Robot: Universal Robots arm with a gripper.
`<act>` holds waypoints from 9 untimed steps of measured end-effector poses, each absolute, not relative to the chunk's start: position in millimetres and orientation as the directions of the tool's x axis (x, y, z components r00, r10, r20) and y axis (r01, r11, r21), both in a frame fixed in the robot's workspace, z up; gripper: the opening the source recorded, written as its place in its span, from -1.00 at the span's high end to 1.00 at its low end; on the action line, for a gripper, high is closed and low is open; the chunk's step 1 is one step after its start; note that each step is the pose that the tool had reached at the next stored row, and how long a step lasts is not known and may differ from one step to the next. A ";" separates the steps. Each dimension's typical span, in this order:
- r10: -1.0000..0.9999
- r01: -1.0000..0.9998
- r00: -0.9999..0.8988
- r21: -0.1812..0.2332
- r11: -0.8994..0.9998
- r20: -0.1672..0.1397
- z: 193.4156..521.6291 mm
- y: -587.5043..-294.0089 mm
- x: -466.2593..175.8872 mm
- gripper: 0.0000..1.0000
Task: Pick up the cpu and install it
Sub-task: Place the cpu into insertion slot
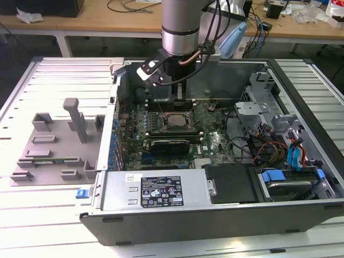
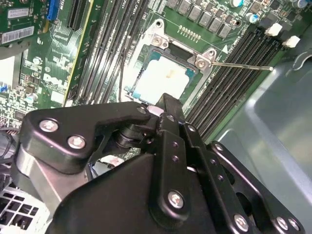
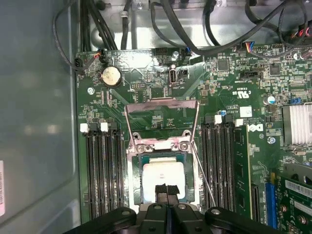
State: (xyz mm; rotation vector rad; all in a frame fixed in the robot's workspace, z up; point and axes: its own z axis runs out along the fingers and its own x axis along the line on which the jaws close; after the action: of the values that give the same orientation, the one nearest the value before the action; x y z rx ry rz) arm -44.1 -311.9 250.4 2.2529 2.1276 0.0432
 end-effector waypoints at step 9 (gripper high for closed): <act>0.998 0.997 0.057 0.050 -0.057 -0.009 257.8 -311.9 -44.1 0.79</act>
State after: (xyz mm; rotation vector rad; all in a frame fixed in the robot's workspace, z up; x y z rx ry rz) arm -44.1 -311.9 257.8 2.2529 2.1277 0.0438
